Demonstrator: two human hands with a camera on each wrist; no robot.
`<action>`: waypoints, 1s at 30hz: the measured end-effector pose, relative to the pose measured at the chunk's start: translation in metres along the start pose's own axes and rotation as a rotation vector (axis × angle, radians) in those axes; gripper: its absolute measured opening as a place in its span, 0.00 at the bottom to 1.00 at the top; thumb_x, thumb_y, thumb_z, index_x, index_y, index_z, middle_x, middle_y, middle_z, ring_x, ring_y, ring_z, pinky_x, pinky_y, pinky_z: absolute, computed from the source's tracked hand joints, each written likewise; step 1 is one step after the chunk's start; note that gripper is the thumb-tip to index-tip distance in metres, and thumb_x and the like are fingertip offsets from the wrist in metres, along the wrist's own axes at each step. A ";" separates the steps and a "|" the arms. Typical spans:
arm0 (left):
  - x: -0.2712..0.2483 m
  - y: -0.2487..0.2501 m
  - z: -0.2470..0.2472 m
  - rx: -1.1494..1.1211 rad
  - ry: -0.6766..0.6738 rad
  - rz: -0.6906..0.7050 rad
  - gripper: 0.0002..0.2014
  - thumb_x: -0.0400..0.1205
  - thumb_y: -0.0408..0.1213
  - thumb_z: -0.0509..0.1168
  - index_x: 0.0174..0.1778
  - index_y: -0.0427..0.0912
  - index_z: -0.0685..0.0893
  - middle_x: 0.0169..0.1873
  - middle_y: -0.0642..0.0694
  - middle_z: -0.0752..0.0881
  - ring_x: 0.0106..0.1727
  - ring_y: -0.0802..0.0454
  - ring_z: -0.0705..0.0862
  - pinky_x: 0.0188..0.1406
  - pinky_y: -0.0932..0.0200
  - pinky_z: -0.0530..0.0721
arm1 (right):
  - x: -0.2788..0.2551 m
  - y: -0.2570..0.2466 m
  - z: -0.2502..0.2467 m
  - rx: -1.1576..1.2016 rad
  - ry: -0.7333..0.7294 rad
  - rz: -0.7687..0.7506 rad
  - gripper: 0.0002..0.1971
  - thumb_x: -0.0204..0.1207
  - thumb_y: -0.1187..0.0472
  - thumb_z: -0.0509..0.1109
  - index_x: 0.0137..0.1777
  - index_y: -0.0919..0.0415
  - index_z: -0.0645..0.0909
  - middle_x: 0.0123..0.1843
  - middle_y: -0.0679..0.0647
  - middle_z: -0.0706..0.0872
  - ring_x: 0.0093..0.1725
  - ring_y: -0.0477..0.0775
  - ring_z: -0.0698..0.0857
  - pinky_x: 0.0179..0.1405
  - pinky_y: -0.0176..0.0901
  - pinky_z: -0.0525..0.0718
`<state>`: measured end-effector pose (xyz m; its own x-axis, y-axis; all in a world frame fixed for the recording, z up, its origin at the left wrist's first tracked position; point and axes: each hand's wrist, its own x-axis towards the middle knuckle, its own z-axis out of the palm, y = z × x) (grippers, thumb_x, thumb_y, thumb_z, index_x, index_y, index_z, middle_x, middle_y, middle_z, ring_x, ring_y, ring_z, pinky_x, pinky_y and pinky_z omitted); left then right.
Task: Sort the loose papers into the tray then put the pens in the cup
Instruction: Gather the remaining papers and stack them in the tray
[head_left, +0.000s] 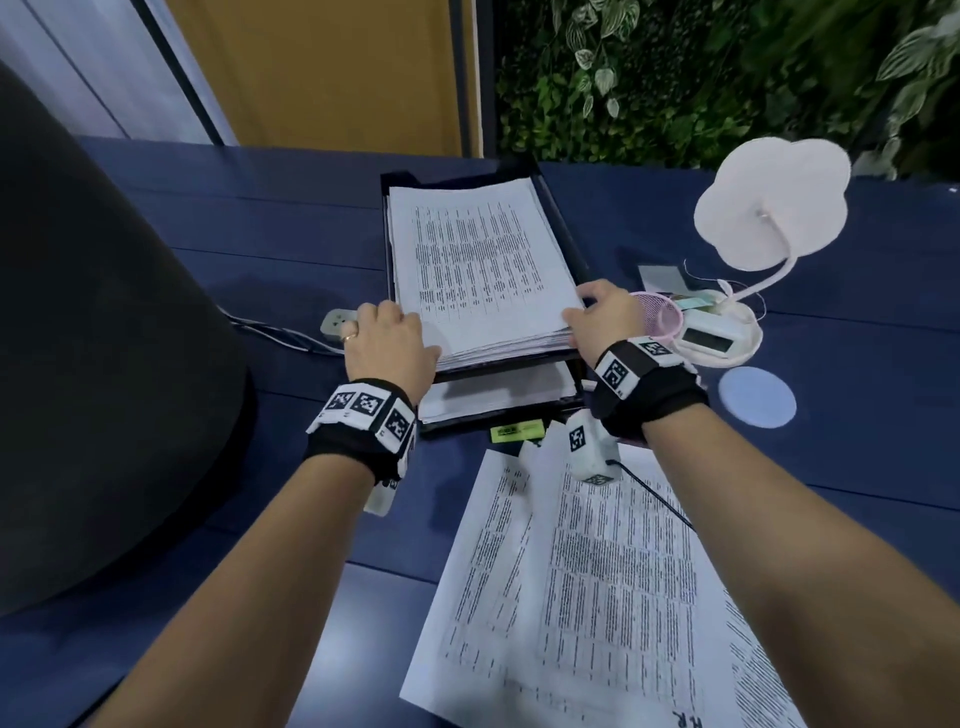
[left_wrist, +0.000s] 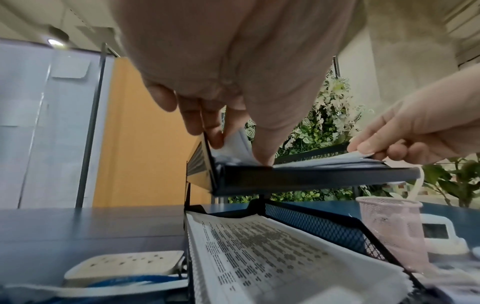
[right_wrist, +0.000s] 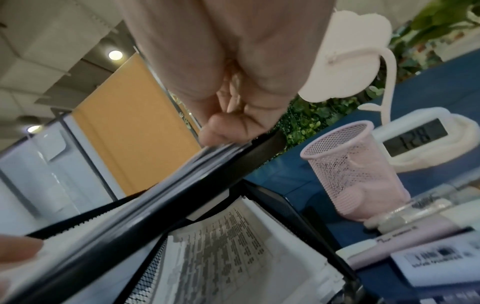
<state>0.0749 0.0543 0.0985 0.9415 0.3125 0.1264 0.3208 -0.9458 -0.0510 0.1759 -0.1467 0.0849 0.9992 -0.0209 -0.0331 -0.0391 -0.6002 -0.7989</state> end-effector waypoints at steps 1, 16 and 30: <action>-0.001 0.000 0.003 0.022 0.017 0.007 0.20 0.83 0.50 0.59 0.63 0.39 0.82 0.64 0.42 0.75 0.66 0.39 0.68 0.64 0.44 0.65 | 0.000 0.000 -0.001 -0.080 -0.013 -0.022 0.16 0.75 0.63 0.69 0.63 0.60 0.81 0.55 0.61 0.87 0.53 0.62 0.86 0.54 0.48 0.83; -0.038 0.023 0.023 -0.145 0.106 0.025 0.14 0.82 0.43 0.60 0.60 0.45 0.83 0.63 0.46 0.81 0.72 0.40 0.68 0.65 0.42 0.60 | -0.050 0.030 -0.034 -0.127 -0.009 -0.053 0.12 0.78 0.60 0.65 0.59 0.58 0.84 0.54 0.58 0.88 0.56 0.60 0.85 0.53 0.40 0.78; -0.124 0.086 0.066 -0.347 -0.329 0.188 0.18 0.84 0.42 0.60 0.70 0.45 0.76 0.72 0.44 0.72 0.72 0.42 0.68 0.69 0.46 0.67 | -0.141 0.157 -0.074 -0.309 -0.178 0.340 0.15 0.79 0.56 0.65 0.64 0.55 0.81 0.63 0.56 0.85 0.62 0.59 0.83 0.55 0.41 0.79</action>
<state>-0.0071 -0.0595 0.0135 0.9802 0.0928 -0.1748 0.1423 -0.9444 0.2963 0.0293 -0.2971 0.0086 0.9130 -0.1359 -0.3846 -0.3330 -0.7928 -0.5105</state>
